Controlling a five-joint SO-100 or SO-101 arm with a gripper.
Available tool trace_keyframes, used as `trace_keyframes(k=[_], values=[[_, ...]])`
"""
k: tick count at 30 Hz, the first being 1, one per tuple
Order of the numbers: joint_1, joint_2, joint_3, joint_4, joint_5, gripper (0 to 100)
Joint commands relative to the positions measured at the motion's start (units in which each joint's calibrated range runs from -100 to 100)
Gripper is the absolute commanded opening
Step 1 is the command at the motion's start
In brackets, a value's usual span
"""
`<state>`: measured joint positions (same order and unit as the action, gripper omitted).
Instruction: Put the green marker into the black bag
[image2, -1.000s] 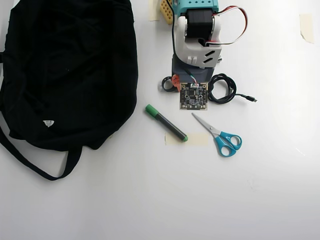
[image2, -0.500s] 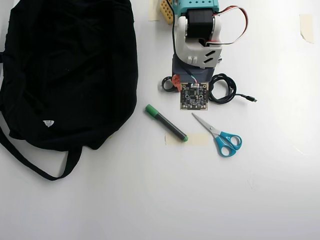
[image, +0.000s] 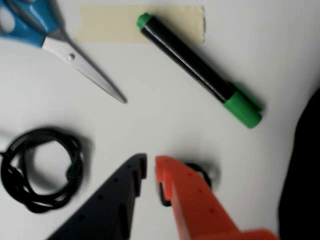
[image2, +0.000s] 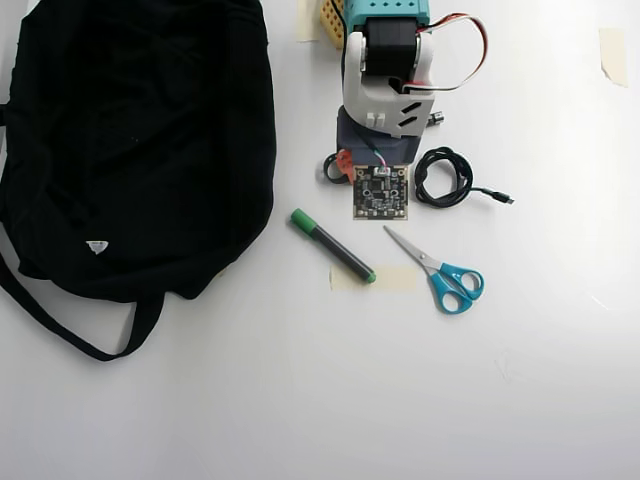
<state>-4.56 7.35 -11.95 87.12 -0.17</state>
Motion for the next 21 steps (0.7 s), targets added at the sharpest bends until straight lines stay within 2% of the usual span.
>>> trace_keyframes(k=[1, 13, 21], values=[[1.19, -0.96, -1.62, -0.47, 4.79, 3], [7.55, 1.28, -1.53, -2.62, 15.27, 3], [8.89, 5.35, -1.62, -7.62, 18.84, 5]])
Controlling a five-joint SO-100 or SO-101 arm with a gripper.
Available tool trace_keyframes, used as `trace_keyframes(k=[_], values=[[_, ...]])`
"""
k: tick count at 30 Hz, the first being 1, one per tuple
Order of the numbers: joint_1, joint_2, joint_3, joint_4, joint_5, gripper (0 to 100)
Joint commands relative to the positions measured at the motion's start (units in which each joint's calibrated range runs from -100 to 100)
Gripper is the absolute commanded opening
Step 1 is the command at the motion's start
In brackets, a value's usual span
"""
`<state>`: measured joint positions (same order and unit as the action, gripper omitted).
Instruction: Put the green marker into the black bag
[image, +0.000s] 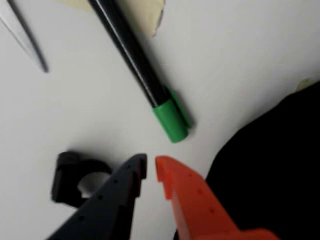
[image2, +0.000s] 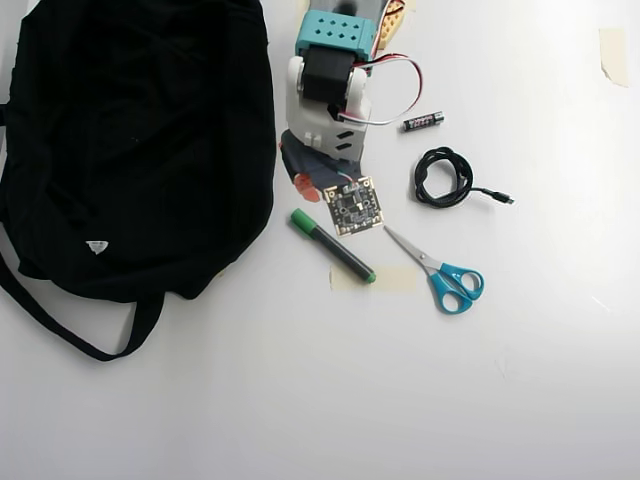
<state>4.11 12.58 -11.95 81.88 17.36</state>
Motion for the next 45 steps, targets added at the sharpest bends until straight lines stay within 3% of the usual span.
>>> trace_keyframes(k=[1, 8, 16, 28, 38, 45], values=[[0.22, 0.53, -1.62, -2.72, 2.04, 6], [0.60, 3.19, -2.16, -2.90, 4.66, 18], [0.30, 5.76, -2.34, -6.08, 6.81, 21], [-2.10, 6.68, -1.53, -5.31, 6.29, 22], [-5.01, 6.76, 2.70, -4.79, 5.08, 31], [-5.16, 7.09, 4.22, -4.79, 5.08, 31]])
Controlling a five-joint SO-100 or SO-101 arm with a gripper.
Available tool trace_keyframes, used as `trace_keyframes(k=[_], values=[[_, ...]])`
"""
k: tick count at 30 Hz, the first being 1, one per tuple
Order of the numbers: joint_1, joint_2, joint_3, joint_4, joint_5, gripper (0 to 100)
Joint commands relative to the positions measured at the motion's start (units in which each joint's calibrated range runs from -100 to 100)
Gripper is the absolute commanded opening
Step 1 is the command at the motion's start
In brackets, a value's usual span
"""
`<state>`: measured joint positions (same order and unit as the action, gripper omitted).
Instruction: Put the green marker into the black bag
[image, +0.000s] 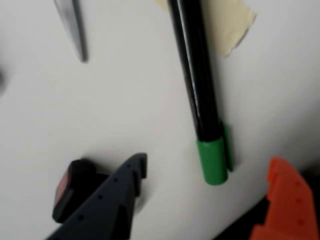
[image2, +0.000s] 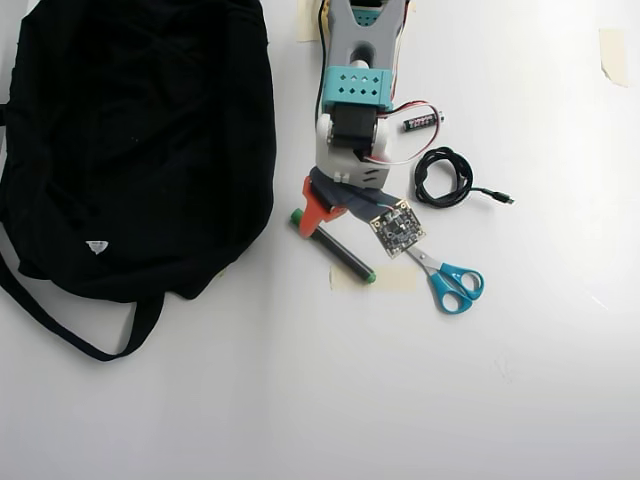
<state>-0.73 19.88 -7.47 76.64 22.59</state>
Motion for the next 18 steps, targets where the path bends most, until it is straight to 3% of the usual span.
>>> trace_keyframes(k=[1, 18], values=[[-0.31, 0.28, -0.26, 0.45, -0.14, 31], [-0.09, 5.26, -1.16, -4.03, 4.68, 31]])
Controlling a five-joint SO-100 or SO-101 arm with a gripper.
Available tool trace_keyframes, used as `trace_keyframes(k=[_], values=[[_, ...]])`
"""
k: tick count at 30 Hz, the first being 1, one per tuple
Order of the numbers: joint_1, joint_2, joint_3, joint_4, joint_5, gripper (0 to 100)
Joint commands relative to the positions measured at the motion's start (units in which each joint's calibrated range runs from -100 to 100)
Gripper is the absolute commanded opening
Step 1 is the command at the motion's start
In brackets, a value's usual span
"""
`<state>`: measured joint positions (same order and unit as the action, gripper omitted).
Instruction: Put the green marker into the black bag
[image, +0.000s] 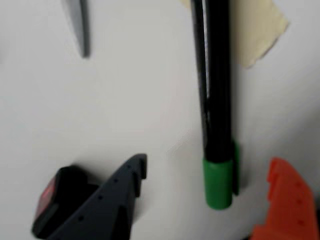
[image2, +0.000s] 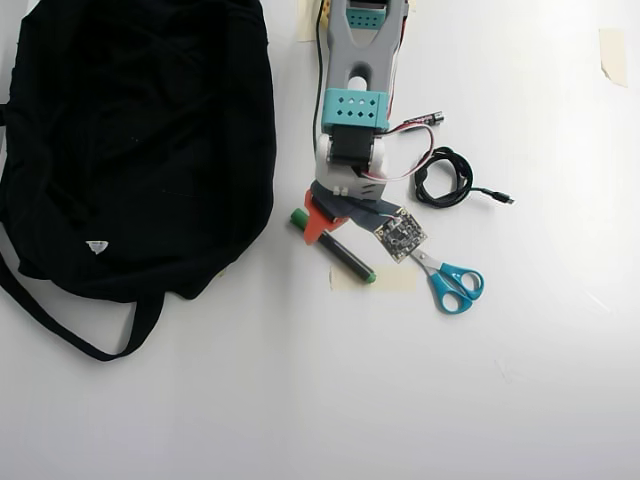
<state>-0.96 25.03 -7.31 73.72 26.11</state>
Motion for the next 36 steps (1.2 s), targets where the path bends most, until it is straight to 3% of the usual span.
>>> trace_keyframes(k=[1, 36], values=[[0.13, 0.61, -1.31, -1.29, 1.22, 31], [1.18, 7.75, -1.40, -6.71, 1.95, 31]])
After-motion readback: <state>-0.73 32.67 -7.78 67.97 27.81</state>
